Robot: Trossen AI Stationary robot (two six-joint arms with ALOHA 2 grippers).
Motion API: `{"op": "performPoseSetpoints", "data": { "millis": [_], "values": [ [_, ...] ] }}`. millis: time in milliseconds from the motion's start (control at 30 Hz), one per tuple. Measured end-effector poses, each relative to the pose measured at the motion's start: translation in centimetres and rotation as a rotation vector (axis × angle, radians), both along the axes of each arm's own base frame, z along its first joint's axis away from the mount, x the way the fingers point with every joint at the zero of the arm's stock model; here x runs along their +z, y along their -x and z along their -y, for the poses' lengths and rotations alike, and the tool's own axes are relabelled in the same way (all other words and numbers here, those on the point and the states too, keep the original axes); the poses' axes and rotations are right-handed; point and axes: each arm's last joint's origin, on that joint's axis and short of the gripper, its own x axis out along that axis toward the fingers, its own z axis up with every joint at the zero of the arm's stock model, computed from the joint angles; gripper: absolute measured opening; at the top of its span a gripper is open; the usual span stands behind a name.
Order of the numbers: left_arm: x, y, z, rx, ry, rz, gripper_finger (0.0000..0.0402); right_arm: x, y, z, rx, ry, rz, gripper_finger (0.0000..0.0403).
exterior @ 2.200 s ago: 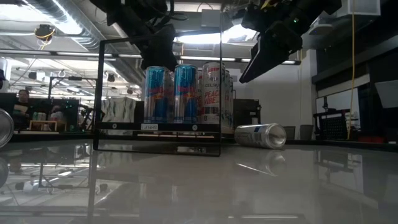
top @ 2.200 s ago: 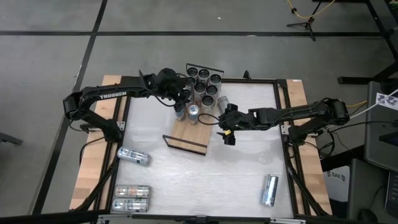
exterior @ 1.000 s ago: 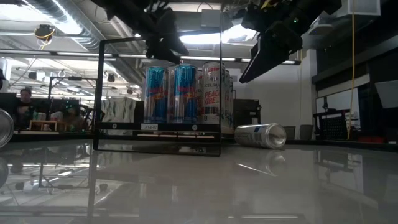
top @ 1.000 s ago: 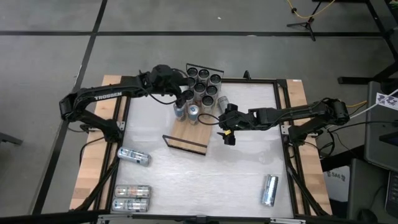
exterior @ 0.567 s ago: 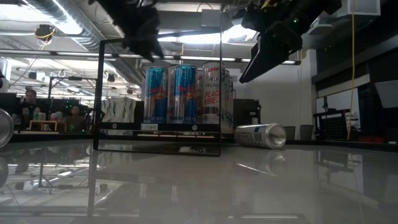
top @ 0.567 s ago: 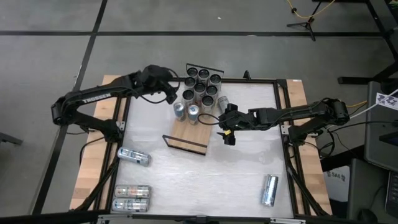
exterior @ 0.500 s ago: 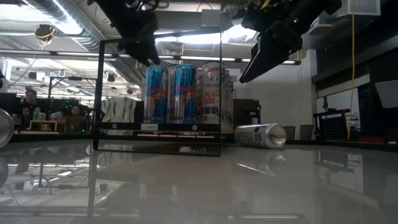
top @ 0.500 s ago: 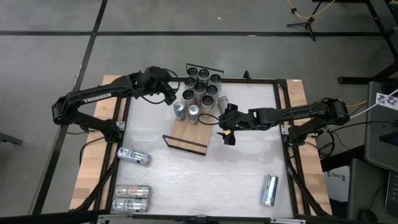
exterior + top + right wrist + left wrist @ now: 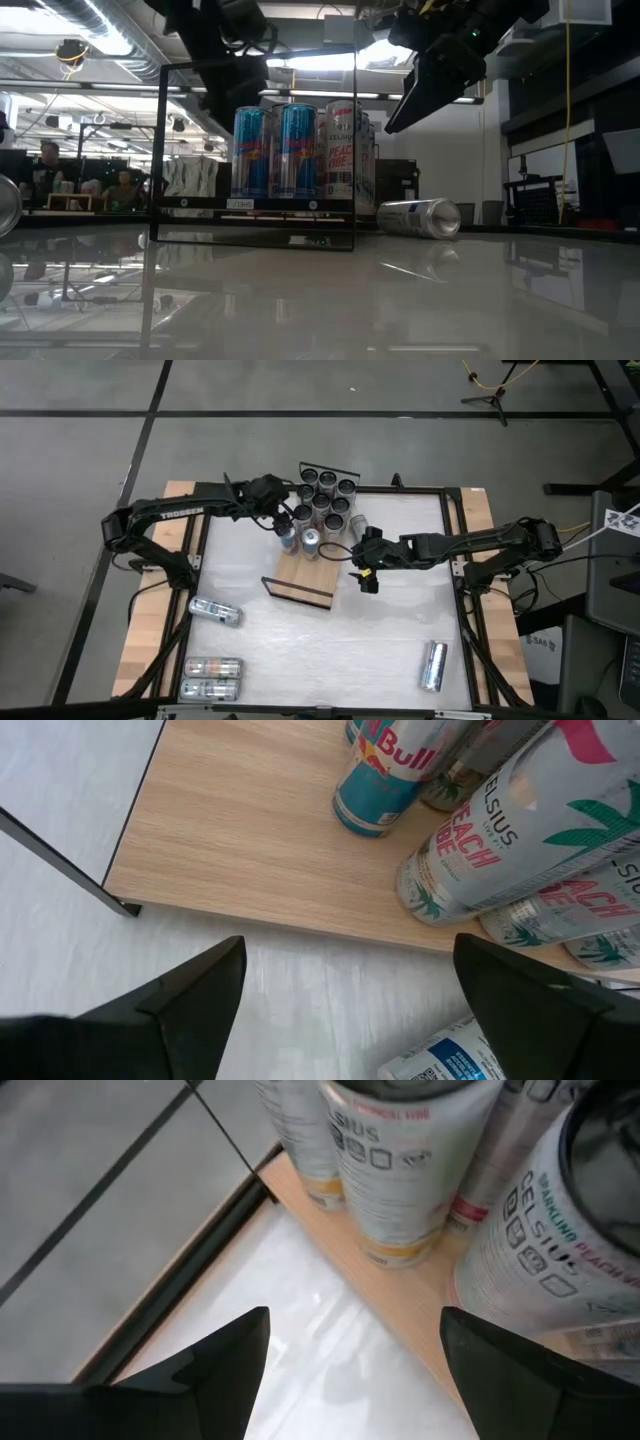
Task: Place canned beverage on shelf
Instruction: Adjust the pink soda can
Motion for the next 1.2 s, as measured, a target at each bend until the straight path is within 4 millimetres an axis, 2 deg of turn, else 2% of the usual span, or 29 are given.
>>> {"op": "performPoseSetpoints", "data": {
  "millis": [333,1200],
  "values": [
    [0.1,-1.3,-0.3,-0.064,0.025,0.123,0.0286,0.0,0.0,0.0,0.0,0.0,0.0,0.0351],
    [0.2,-1.3,-0.4,-0.113,0.088,0.167,0.0286,0.0,0.0,0.0,0.0,0.0,0.0,0.0351]
  ]
}}
